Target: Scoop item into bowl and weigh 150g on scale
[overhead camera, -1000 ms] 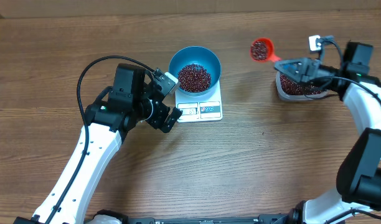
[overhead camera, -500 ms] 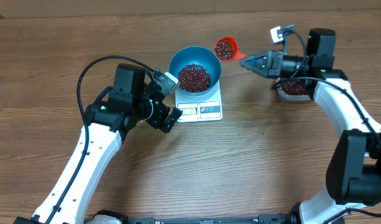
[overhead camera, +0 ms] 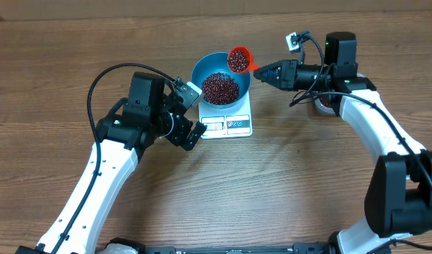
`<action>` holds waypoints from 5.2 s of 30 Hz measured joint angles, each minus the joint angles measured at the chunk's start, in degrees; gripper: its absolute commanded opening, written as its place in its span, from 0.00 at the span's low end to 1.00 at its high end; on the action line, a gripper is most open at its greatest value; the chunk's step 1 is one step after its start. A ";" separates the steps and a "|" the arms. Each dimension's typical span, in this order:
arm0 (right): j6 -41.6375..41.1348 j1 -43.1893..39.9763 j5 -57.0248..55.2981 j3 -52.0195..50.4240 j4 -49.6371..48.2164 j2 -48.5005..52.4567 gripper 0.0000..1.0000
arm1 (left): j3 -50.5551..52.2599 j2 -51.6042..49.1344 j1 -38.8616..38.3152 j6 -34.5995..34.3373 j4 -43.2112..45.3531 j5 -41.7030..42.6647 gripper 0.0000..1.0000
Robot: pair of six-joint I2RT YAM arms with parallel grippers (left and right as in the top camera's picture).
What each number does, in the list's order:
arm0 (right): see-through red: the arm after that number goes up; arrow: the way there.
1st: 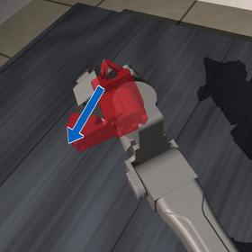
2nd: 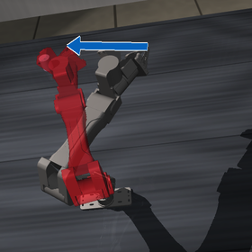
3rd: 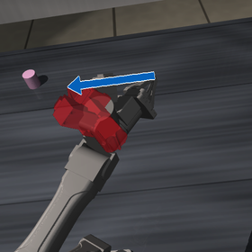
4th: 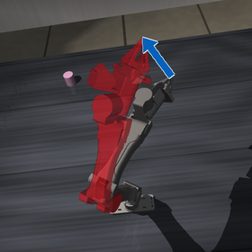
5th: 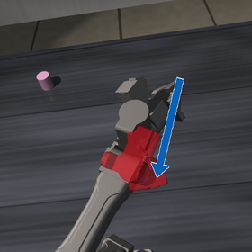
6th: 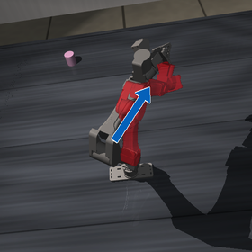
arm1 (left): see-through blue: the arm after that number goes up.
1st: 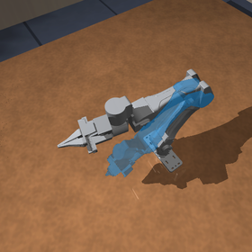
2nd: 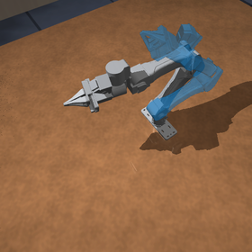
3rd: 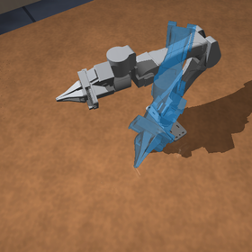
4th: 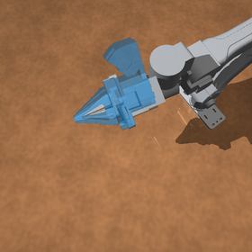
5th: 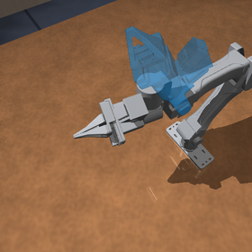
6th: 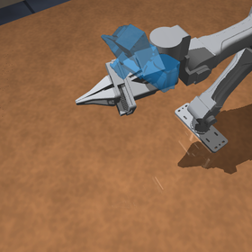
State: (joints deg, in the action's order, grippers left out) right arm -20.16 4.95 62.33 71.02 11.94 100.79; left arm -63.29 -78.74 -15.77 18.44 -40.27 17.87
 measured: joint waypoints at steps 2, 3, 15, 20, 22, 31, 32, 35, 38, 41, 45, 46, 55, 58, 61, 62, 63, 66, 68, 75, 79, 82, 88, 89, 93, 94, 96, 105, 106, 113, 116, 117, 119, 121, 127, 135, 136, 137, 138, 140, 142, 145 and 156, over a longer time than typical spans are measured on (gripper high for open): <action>1.49 0.81 -2.43 0.00 1.55 -1.25 0.04 | 0.00 0.00 0.00 0.00 -0.02 0.00 1.00; 2.27 1.09 -3.41 0.00 2.08 -1.66 0.04 | 0.00 0.00 0.00 0.00 -0.02 0.00 1.00; 15.43 6.08 -22.80 0.02 9.31 -3.82 0.04 | 0.00 0.00 0.00 0.00 -0.02 0.00 0.99; 21.68 8.02 -29.83 0.02 11.04 -3.82 0.04 | 0.00 0.00 0.00 0.00 -0.02 0.00 1.00; 24.44 9.20 -32.81 0.02 11.72 -3.82 0.04 | 0.00 0.00 0.00 0.00 -0.02 0.00 1.00; 37.48 15.43 -44.00 0.02 12.55 -3.82 0.04 | 0.00 0.00 0.00 0.00 -0.02 0.00 1.00; 38.91 16.02 -45.20 0.02 12.52 -3.82 0.04 | 0.00 0.00 0.00 0.00 -0.02 0.00 1.00; 42.93 17.66 -49.05 0.02 12.55 -3.82 0.04 | 0.00 0.00 0.00 0.00 -0.02 0.00 1.00; 45.90 18.97 -52.63 0.02 12.28 -3.82 0.04 | 0.00 0.00 0.00 0.00 -0.02 0.00 1.00; 47.25 19.32 -54.42 0.02 11.61 -3.82 0.04 | 0.00 0.00 0.00 0.00 -0.02 0.00 1.00; 48.17 19.32 -55.80 0.02 10.99 -3.82 0.04 | 0.00 0.00 0.00 0.00 -0.02 0.00 1.00; 48.35 19.32 -55.95 0.02 10.75 -3.85 0.04 | 0.00 0.00 0.00 0.00 -0.02 0.00 1.00; 48.02 19.32 -56.83 0.02 12.66 -6.12 0.04 | 0.00 0.00 0.00 0.00 -0.02 0.00 1.00; 46.42 19.32 -56.83 0.02 14.01 -8.41 0.04 | 0.00 0.00 0.00 0.00 -0.02 0.00 1.00; 45.20 19.32 -56.81 0.02 16.37 -11.45 0.03 | 0.00 0.00 0.00 0.00 -0.02 0.00 1.00; 45.05 19.32 -56.81 0.02 17.22 -12.41 0.04 | 0.00 0.00 0.00 0.00 -0.02 0.00 1.00; 44.78 19.32 -56.83 0.02 18.12 -13.44 0.04 | 0.00 0.00 0.00 0.00 -0.02 0.00 1.00; 44.33 19.23 -56.81 0.02 20.76 -16.15 0.04 | 0.00 0.00 0.00 0.00 -0.02 0.00 1.00; 43.91 18.93 -56.78 0.02 22.71 -17.88 0.04 | 0.00 0.00 0.00 0.00 -0.04 0.00 1.00; 39.74 12.39 -56.83 0.02 29.79 -21.16 0.04 | 0.00 0.00 0.00 0.00 -0.02 0.00 1.00; 35.56 5.90 -57.02 0.02 33.53 -21.18 0.04 | 0.00 0.00 0.00 0.00 -0.02 0.00 1.00; 32.54 1.29 -57.13 0.02 34.80 -21.18 0.04 | 0.00 0.00 0.00 0.00 -0.02 0.00 1.00; 28.26 -6.49 -57.24 0.02 35.26 -21.18 0.04 | 0.00 0.00 0.00 0.00 -0.02 0.00 1.00; 27.89 -7.45 -57.22 0.02 35.30 -21.18 0.04 | 0.00 0.00 0.00 0.00 -0.02 0.00 1.00; 27.17 -10.23 -57.24 0.02 35.28 -21.00 0.04 | 0.00 0.00 0.00 0.00 -0.02 0.00 1.00; 27.02 -10.60 -57.24 0.02 35.30 -20.74 0.04 | 0.00 0.00 0.00 0.00 -0.02 0.00 1.00; 26.82 -10.86 -57.24 0.02 35.30 -19.71 0.04 | 0.00 0.00 0.00 0.00 -0.02 0.00 1.00; 26.38 -10.86 -57.24 0.02 35.45 -10.69 0.04 | 0.00 0.00 0.00 0.00 -0.02 0.00 1.00; 26.40 -10.88 -57.24 0.02 35.47 -10.03 0.04 | 0.00 0.00 0.00 0.00 -0.02 0.00 1.00; 26.36 -10.86 -59.78 0.02 34.49 -9.22 0.04 | 0.00 0.00 0.00 0.00 -0.02 0.00 0.99; 26.36 -10.86 -61.07 0.02 34.12 -9.22 0.05 | 0.00 0.00 0.00 0.00 -0.02 0.00 1.00; 26.36 -10.86 -61.29 0.02 34.01 -9.22 0.05 | 0.00 0.00 0.00 0.00 -0.02 0.00 1.00; 26.36 -10.86 -61.55 0.02 33.94 -9.22 0.04 | 0.00 0.00 0.00 0.00 -0.02 0.00 1.00; 26.36 -10.86 -61.79 0.02 33.90 -9.22 0.04 | 0.00 0.00 0.00 0.00 -0.02 0.00 1.00; 26.36 -10.88 -61.99 0.02 33.46 -9.22 0.06 | 0.00 0.00 0.00 0.00 -0.02 0.00 1.00; 26.21 -10.88 -62.38 0.02 33.05 -9.22 0.04 | 0.00 0.00 0.00 0.00 -0.02 0.00 1.00; 26.23 -10.86 -62.36 0.02 33.05 -9.22 0.04 | 0.00 0.00 0.00 0.00 -0.02 0.00 1.00; 26.21 -10.88 -62.38 0.02 33.00 -9.22 0.04 | 0.00 0.00 0.00 0.00 -0.04 0.00 1.00; 26.18 -10.88 -62.36 0.02 32.96 -9.22 0.13 | 0.00 0.00 0.00 0.00 -0.02 0.00 1.00; 25.86 -10.86 -62.38 0.02 32.48 -9.22 0.11 | 0.00 0.00 0.00 0.00 -0.04 0.00 1.00; 26.60 -10.86 -62.45 0.02 32.22 -9.22 0.04 | 0.00 0.00 0.00 0.00 -0.04 0.00 1.00; 26.18 -10.86 -62.55 0.02 32.11 -9.22 0.04 | 0.00 0.00 0.00 0.00 -0.04 0.00 1.00; 26.34 -10.86 -62.66 0.02 30.16 -9.22 0.04 | 0.00 0.00 0.00 0.00 -0.02 0.00 1.00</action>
State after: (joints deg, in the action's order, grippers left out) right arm 6.17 -5.91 -0.34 71.05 42.11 91.57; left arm -63.29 -78.74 -15.77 18.44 -40.29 17.87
